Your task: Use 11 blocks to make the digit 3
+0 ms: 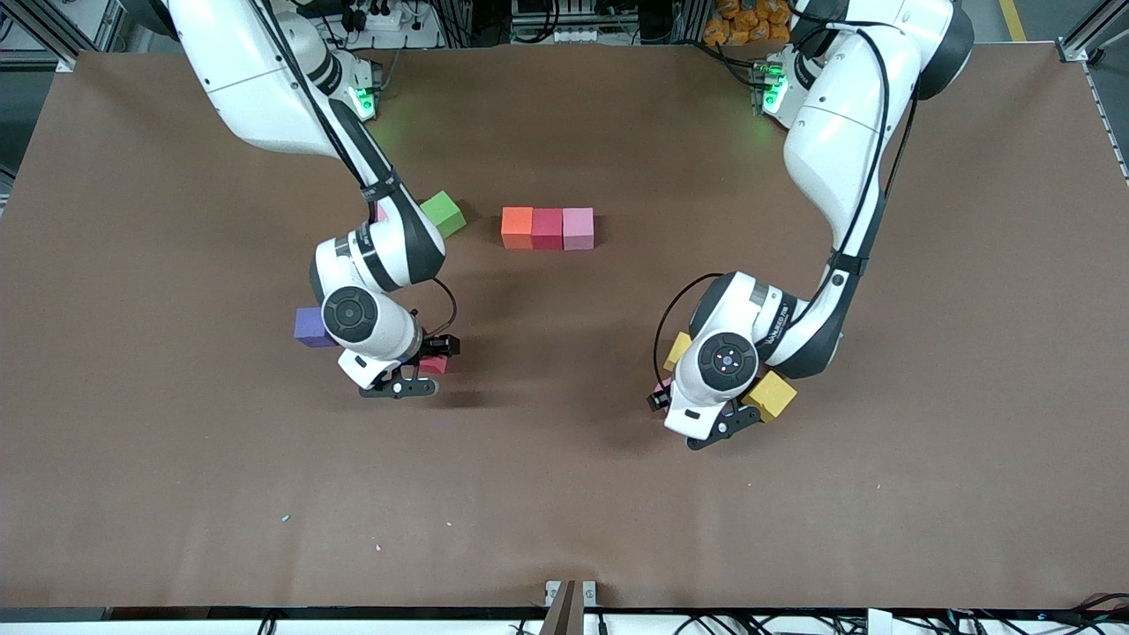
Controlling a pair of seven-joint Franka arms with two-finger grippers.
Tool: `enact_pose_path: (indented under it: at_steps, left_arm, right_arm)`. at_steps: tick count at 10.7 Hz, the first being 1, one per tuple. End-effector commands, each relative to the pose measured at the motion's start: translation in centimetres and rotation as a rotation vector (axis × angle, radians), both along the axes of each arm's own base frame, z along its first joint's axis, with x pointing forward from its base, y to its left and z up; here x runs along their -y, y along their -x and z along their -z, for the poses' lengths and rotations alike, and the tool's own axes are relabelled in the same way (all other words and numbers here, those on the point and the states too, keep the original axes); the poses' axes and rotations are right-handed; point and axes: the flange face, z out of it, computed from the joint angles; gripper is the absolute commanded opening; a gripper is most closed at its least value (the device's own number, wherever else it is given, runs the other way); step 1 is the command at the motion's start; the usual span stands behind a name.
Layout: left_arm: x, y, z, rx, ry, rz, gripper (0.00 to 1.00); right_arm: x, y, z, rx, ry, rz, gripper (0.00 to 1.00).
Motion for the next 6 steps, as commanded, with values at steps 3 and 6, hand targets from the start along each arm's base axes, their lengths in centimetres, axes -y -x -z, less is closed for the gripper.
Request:
enact_pose_path:
  at_steps: [3,6]
  left_arm:
    - [-0.1,-0.9,-3.4,0.054,0.001,-0.003,0.1]
    - [-2.2,-2.3,-7.7,0.1,0.02,-0.033,0.0]
  right_arm:
    - [-2.3,0.6,-1.2,0.004,-0.003,0.056,0.27]
    - [-6.6,2.8,-3.8,-0.002,-0.018,0.061,0.27]
